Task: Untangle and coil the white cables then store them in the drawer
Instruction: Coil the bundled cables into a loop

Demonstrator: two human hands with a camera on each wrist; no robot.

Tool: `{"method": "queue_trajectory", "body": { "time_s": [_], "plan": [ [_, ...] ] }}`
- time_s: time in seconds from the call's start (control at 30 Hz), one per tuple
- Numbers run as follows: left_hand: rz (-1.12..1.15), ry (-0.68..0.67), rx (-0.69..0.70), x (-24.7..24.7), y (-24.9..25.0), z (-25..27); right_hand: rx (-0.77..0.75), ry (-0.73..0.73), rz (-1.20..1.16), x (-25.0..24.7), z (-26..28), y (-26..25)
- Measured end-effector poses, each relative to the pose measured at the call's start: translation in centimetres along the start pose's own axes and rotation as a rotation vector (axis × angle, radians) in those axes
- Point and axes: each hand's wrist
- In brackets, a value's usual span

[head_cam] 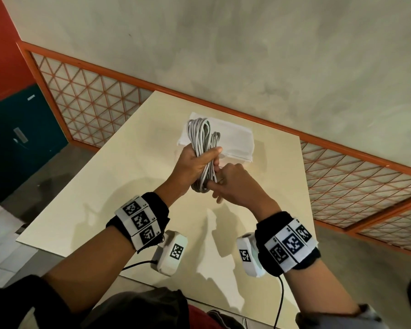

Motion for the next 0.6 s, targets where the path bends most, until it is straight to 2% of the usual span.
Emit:
{"method": "queue_trajectory", "body": {
  "time_s": [0.1,0.2,0.3,0.4,0.53,0.6],
  "plan": [
    [0.01,0.001,-0.004,0.1,-0.2,0.0,0.037,-0.119,-0.094,-0.3,0.2,-0.4],
    [-0.029,-0.018,0.015,-0.1,-0.2,0.2,0.07,-0.246,-0.075,-0.2,0.4,-0.6],
    [-0.075,-0.058,0.045,-0.1,-0.2,0.5,0.085,-0.314,-0.056,-0.2,0.5,-0.3],
    [-0.064,-0.088,0.04,-0.1,-0.3,0.6,0.087,-0.313,-0.024,-0.1,0.5,0.0],
    [0.002,-0.095,0.001,-0.1,-0.5,0.5,0.016,-0.171,0.124,0.2,0.6,0.4],
    [0.042,-0.126,-0.008,-0.2,-0.4,0.5,0.011,-0.21,0.103,-0.4,0.7,0.3]
  ]
}}
Point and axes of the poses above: each hand's wrist, its own z-axis away from the middle knuckle, its own x-axis out of the palm, y = z × x, and after that the axes turned 11 degrees about -z, right-handed
